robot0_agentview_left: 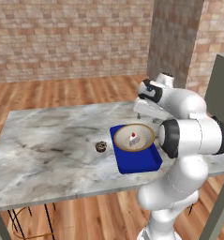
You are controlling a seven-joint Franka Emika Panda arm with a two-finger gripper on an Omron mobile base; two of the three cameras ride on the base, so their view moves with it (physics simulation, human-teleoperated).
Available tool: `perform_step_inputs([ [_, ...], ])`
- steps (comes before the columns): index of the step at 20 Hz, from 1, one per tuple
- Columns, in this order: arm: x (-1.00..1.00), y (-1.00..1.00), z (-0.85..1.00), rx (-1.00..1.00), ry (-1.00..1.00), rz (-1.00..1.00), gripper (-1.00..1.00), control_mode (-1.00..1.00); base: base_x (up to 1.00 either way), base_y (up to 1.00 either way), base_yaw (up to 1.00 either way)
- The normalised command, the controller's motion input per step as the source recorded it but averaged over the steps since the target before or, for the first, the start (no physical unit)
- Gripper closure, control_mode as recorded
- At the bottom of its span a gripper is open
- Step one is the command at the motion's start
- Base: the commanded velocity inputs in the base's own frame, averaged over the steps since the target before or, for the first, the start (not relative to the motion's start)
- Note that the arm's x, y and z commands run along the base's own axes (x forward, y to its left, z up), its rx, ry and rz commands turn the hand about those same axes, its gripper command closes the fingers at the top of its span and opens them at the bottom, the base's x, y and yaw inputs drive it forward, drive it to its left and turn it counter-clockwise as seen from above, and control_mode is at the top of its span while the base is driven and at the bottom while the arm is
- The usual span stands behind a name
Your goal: Place the bowl with cake and the cupcake onto the tray.
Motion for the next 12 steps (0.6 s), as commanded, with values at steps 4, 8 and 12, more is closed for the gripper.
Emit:
perform_step_inputs([
  [4, 0.0, 0.58, 0.21, -0.05, 0.0, 0.04, -1.0, -1.0, 0.0, 0.0, 0.0],
  [8, -0.02, 0.65, 0.02, -0.12, 0.0, 0.03, -1.0, -1.0, 0.0, 0.0, 0.0],
  [12, 0.0, 0.67, 0.0, -0.12, 0.0, 0.03, -1.0, -1.0, 0.0, 0.0, 0.0],
])
